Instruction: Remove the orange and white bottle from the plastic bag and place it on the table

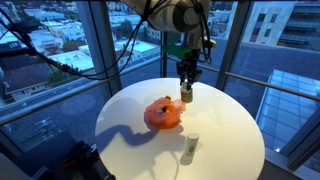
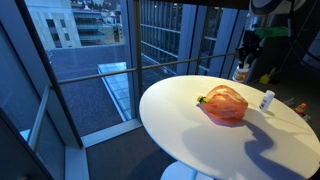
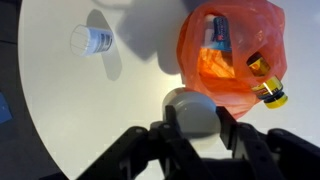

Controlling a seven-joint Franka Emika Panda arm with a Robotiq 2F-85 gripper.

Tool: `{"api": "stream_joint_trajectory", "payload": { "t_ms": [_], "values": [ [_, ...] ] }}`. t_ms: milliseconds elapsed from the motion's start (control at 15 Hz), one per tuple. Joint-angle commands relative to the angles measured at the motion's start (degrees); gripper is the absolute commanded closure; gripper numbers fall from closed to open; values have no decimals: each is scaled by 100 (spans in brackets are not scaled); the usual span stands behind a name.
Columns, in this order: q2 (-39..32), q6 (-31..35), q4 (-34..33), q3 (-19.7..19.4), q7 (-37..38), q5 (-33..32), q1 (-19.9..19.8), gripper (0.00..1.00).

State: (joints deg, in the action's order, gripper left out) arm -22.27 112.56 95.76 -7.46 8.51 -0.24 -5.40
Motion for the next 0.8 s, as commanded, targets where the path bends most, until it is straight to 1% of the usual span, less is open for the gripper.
{"api": "stream_joint_trajectory", "payload": {
  "t_ms": [0,333,733],
  "values": [
    [121,52,260,-97,1,51,-215,80],
    [-46,195,543,-153,-71,137,-458,78],
    [-331,571,893,-120,-186,307,-555,78]
  ]
}}
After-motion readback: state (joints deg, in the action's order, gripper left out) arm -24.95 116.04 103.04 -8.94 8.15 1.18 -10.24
